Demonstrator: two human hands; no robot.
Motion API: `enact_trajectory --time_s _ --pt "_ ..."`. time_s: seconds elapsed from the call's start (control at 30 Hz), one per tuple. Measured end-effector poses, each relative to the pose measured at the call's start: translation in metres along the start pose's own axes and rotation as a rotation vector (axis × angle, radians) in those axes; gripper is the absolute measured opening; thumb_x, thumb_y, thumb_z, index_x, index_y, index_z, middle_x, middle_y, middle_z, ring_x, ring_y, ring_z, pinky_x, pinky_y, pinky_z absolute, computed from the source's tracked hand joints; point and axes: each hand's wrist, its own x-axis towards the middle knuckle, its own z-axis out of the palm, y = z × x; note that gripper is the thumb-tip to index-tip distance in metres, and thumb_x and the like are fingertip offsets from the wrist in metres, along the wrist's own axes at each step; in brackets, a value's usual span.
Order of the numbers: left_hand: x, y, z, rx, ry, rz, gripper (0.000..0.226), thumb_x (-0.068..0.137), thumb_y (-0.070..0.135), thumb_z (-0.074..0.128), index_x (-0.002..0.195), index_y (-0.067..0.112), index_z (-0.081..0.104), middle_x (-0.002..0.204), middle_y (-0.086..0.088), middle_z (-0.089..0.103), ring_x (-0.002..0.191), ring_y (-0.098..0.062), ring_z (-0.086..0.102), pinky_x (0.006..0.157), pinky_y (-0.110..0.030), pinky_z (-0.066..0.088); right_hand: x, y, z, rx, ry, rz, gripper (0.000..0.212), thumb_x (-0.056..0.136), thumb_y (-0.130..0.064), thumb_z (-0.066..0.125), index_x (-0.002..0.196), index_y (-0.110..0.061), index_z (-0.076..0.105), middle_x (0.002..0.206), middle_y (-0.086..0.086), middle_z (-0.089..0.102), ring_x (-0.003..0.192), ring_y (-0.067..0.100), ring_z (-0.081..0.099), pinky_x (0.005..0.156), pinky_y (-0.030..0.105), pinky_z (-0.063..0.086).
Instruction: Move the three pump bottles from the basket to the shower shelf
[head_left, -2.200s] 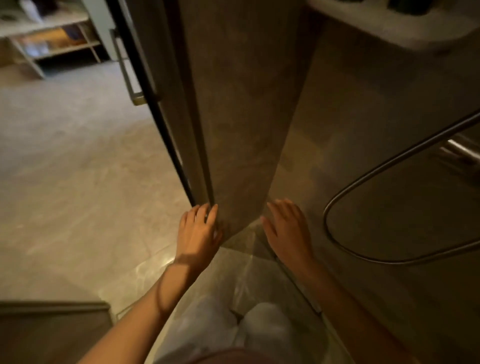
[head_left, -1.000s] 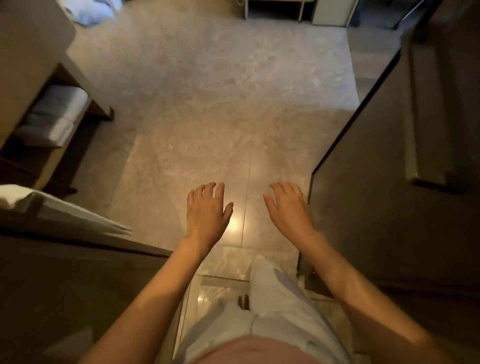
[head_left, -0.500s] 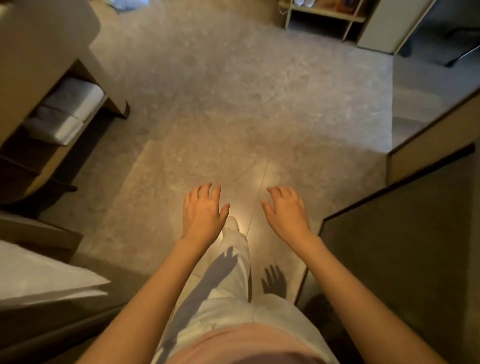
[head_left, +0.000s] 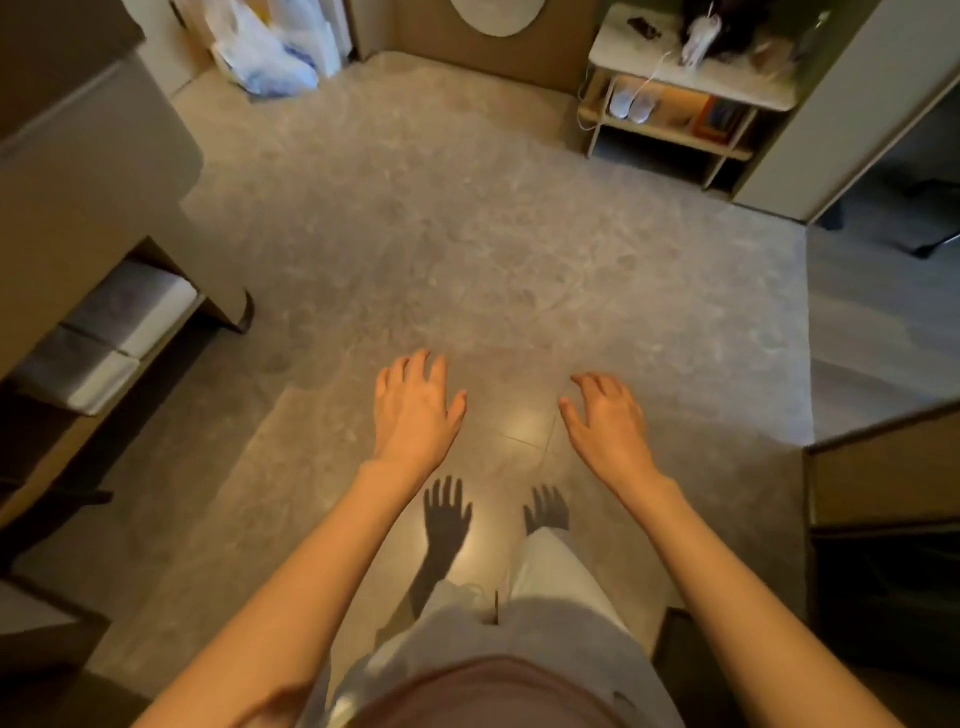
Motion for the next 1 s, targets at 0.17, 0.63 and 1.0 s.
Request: enact_trajectory --time_s 0.17,0.63,1.0 --pt "0.095 -0.034 0.018 -0.067 -0.081 -0.097 0.051 0.091 0.034 0.048 0.136 0.01 0.042 0.142 -0.016 0.043 0.13 -0.033 0.038 0.107 -0.04 0.028 0.123 -0.017 0.013 -0.028 -0.098 -0.1 0.045 0.095 -0.032 0.045 0.135 -0.01 0.048 0.139 0.014 0.048 0.131 0.031 0.038 0.11 0.042 0.03" --pt "0.391 -0.095 -0.038 -0.051 0.058 -0.436 0.049 0.091 0.033 0.049 0.135 0.011 0.045 0.14 -0.015 0.046 0.128 -0.033 0.04 0.108 -0.041 0.026 0.482 -0.137 -0.015 -0.118 -0.136 -0.531 0.046 0.098 -0.038 0.04 0.135 -0.011 0.046 0.14 0.012 0.049 0.134 0.03 0.038 0.111 0.043 0.031" --pt "0.572 -0.239 -0.067 -0.033 0.098 -0.625 0.051 0.093 0.036 0.044 0.139 0.014 0.038 0.147 -0.011 0.038 0.135 -0.031 0.032 0.111 -0.043 0.023 0.708 -0.3 0.006 -0.108 -0.137 -0.655 0.045 0.097 -0.036 0.042 0.135 -0.012 0.046 0.14 0.011 0.05 0.132 0.029 0.04 0.107 0.041 0.035"
